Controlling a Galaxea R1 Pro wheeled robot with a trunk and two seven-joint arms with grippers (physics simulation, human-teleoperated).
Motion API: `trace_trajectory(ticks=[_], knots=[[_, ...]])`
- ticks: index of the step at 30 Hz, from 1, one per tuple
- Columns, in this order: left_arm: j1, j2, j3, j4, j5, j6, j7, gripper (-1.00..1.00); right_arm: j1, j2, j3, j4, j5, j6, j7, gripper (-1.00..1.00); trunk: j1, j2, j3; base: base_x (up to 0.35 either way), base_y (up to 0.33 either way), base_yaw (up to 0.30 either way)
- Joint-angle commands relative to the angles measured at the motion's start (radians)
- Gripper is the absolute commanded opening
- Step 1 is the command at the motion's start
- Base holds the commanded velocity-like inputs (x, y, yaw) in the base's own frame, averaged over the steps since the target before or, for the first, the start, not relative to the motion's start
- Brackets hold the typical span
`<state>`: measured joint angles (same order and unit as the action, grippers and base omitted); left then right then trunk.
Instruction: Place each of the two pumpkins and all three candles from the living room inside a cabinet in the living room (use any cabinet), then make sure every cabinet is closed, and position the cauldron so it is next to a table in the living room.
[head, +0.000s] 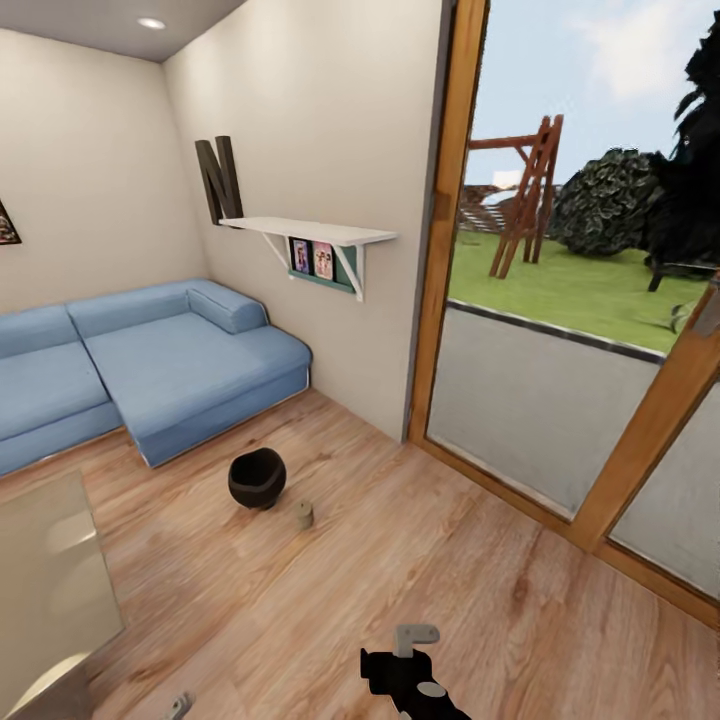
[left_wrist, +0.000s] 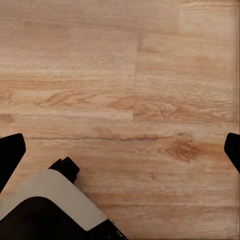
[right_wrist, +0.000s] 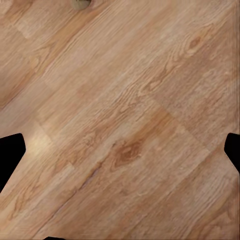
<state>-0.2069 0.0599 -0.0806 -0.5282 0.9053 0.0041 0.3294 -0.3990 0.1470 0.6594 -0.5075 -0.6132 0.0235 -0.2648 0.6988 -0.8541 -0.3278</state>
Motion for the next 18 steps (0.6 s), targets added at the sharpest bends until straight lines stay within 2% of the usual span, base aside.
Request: trace_trajectory(ticks=[1,12,18], knots=[[0.0,0.002,-0.008,-0.003,0.006,0.0,0.01,1.0,-0.001,-0.001,0.008,-0.002,-0.007,0.003,-0.009,1.0,0.0,-0.001,-0.001,0.129,-0.293,0.006],[0.0,0.002,-0.008,-0.002,0.006,0.001,0.01,1.0,-0.001,-0.001,0.008,-0.002,-0.008,0.002,-0.008,1.0,0.0,-0.001,-0.001,0.148,-0.293,0.002],[0.0,0.002,-0.008,-0.001,0.005,0.001,0.01,1.0,-0.001,-0.001,0.008,-0.002,-0.008,0.003,-0.008,1.0,0.0,-0.001,-0.001,0.163,-0.293,0.16]])
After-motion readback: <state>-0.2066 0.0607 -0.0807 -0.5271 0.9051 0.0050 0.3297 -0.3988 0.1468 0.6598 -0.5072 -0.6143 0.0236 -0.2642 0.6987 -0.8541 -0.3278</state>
